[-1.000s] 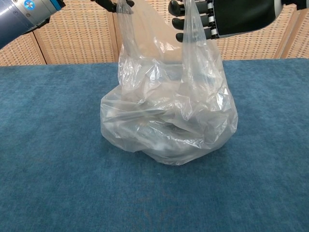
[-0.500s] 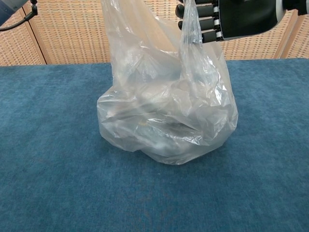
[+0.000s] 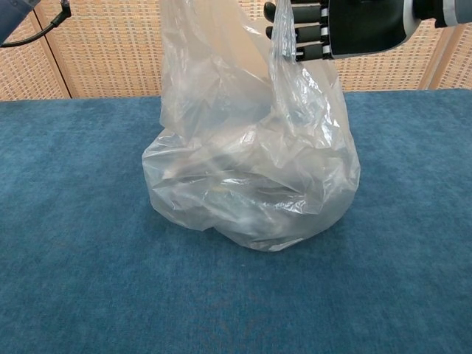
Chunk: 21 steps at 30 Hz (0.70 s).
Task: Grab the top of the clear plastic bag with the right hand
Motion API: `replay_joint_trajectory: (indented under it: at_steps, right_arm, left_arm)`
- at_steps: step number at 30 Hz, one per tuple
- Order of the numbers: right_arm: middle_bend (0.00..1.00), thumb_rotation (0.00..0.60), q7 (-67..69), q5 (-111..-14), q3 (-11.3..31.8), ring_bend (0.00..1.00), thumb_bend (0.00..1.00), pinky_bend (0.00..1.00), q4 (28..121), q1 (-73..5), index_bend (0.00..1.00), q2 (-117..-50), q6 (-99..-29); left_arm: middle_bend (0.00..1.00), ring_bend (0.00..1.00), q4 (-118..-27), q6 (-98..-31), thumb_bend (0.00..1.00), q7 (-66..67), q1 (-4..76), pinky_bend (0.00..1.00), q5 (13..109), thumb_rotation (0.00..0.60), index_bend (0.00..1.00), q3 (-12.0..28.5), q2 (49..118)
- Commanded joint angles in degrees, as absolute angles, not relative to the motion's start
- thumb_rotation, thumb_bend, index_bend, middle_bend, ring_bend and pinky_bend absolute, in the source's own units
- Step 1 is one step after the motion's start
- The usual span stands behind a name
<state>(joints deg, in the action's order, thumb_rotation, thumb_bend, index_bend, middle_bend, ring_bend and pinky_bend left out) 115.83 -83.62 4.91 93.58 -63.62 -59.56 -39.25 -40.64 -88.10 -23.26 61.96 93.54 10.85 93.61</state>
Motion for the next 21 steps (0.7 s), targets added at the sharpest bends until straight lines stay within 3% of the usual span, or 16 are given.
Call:
replay_joint_trajectory:
  at_steps: [1,5,8,21]
  right_arm:
    - [0.53,0.600,115.63,-83.66,5.47,0.46,0.49,0.42,93.61,-63.16,0.49,-59.71,-38.84]
    - [0.53,0.600,115.32,-83.46,6.20,0.45,0.49,0.42,93.49,-62.83,0.48,-59.97,-38.32]
    - [0.53,0.600,115.16,-82.83,7.07,0.42,0.50,0.42,93.47,-62.61,0.47,-60.20,-38.07]
    - [0.50,0.600,111.22,-75.44,13.34,0.32,0.53,0.37,94.95,-61.64,0.44,-62.02,-36.26]
  left_arm:
    - [0.00,0.01,-40.04,-88.33,0.35,-23.66,62.20,0.15,92.81,0.600,0.21,11.68,94.55]
    - [0.00,0.01,-39.53,-88.49,0.35,-24.23,62.50,0.15,92.43,0.600,0.09,12.23,95.00]
    - [0.00,0.01,-39.70,-88.23,0.35,-24.35,62.64,0.15,92.41,0.600,0.05,12.21,95.06]
    - [0.00,0.01,-43.35,-86.76,0.34,-21.68,63.94,0.16,92.23,0.600,0.02,12.84,94.65]
